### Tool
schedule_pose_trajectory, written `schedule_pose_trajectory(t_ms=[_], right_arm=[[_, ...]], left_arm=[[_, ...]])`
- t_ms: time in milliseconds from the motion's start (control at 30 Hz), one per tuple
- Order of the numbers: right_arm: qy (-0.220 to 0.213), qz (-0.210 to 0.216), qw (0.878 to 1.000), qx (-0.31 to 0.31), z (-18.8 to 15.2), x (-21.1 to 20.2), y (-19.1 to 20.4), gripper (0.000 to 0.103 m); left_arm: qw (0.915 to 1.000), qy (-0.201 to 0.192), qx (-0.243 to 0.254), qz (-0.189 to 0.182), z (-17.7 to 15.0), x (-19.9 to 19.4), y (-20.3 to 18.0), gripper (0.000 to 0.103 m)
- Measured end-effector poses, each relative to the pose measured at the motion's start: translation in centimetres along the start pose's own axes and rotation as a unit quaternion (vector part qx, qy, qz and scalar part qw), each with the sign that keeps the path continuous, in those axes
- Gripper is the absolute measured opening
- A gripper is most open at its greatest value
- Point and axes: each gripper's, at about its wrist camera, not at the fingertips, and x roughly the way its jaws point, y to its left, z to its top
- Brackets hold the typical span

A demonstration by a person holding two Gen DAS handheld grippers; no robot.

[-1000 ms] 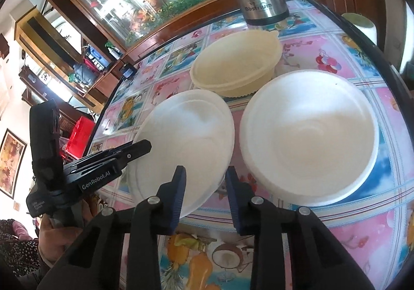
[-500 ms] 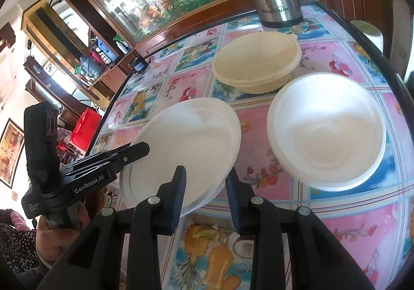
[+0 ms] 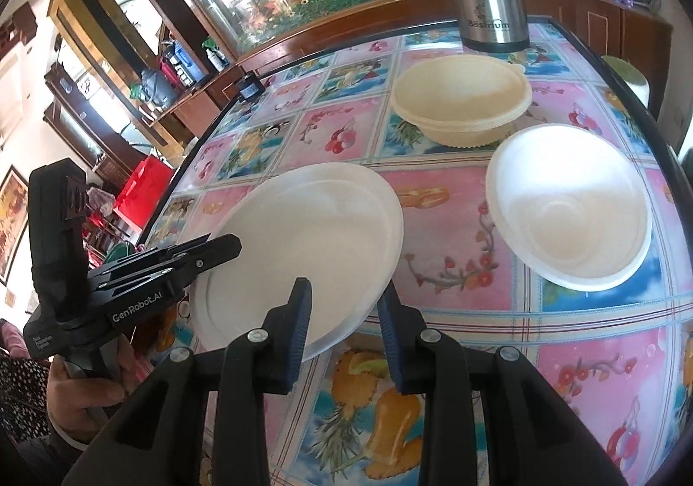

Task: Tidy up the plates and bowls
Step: 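Lift the white plate with the left tool and carry it toward the green basin, then lower the white plate into the green basin and open the left tool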

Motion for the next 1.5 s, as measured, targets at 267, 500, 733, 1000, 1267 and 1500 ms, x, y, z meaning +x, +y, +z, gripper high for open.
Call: schedule_pose_trajectory(t_ms=[267,500,733,1000,1267,1500], right_arm=[[-0.015,-0.005,0.999,-0.028,0.1,-1.0,2.3,0.031],[-0.020,-0.001,0.999,-0.043,-0.1,-1.5,3.9,0.032],[-0.022,0.004,0.998,-0.055,-0.3,-1.6,5.4,0.033],[-0.024,0.014,0.997,-0.073,-0.4,-1.6,7.6,0.033],[-0.024,0.027,0.994,-0.099,-0.1,-1.1,10.6,0.033],[-0.019,0.037,0.991,-0.124,0.1,-0.2,13.2,0.033]], left_arm=[[0.9996,-0.022,0.003,0.015,-0.7,-1.9,0.6,0.016],[0.9987,-0.042,0.004,0.028,-1.1,-3.6,1.3,0.016],[0.9976,-0.058,0.001,0.038,-1.7,-5.2,2.0,0.016],[0.9954,-0.078,-0.005,0.056,-2.2,-7.3,3.4,0.016],[0.9924,-0.097,-0.018,0.074,-2.8,-9.8,5.7,0.016],[0.9894,-0.110,-0.034,0.089,-3.5,-11.7,8.1,0.016]])
